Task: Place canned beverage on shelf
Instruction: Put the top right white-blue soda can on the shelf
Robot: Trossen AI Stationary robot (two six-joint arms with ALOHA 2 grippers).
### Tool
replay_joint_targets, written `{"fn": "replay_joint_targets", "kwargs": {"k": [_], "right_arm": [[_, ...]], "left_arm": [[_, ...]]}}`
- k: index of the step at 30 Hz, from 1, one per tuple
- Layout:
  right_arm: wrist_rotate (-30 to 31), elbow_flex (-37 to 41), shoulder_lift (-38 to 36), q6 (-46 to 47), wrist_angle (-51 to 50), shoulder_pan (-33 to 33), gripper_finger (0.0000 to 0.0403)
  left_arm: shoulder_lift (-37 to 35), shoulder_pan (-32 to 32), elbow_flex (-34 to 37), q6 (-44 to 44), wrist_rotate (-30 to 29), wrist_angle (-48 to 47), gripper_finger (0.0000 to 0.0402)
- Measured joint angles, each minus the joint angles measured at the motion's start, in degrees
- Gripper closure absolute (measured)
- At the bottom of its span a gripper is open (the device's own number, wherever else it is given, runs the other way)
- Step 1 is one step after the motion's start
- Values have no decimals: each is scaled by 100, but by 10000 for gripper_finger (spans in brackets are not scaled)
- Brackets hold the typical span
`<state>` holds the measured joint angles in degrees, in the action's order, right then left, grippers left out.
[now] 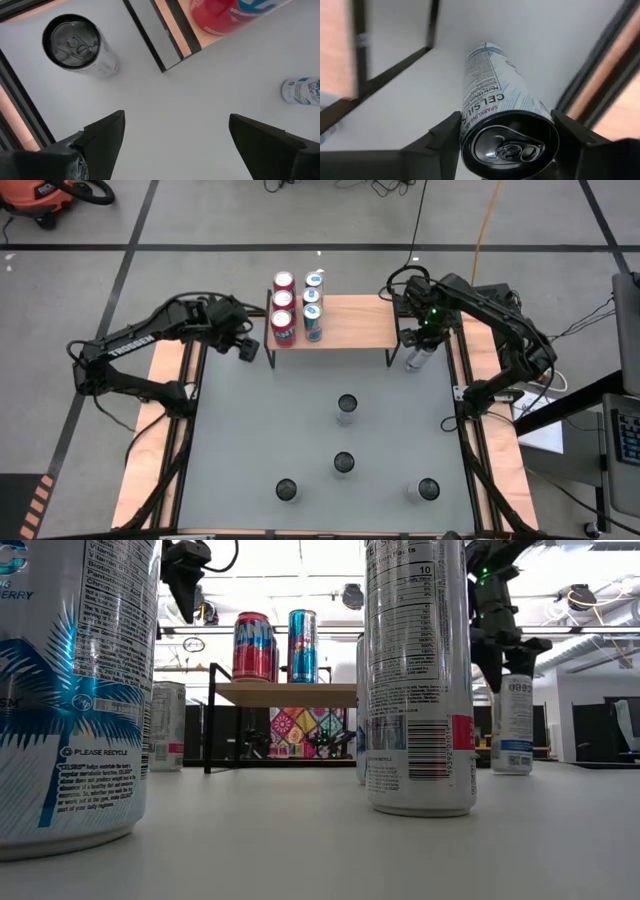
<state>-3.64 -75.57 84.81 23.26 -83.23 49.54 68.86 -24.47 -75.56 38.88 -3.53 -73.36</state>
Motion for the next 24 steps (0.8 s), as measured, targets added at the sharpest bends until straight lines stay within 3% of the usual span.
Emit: {"fn": "replay_joint_targets", "kwargs": {"k": [11,19,24], "right_arm": [[-35,0,-420,194,-131,-264,196],[-116,-2,-481,-703,-249,-678,195],[-112,-2,-478,-788,-333,-942,195]], "left_arm": [[0,297,-1,137,-20,2,43],[0,626,-1,388,-59,44,43],[0,829,-1,590,-173,55,43]]}}
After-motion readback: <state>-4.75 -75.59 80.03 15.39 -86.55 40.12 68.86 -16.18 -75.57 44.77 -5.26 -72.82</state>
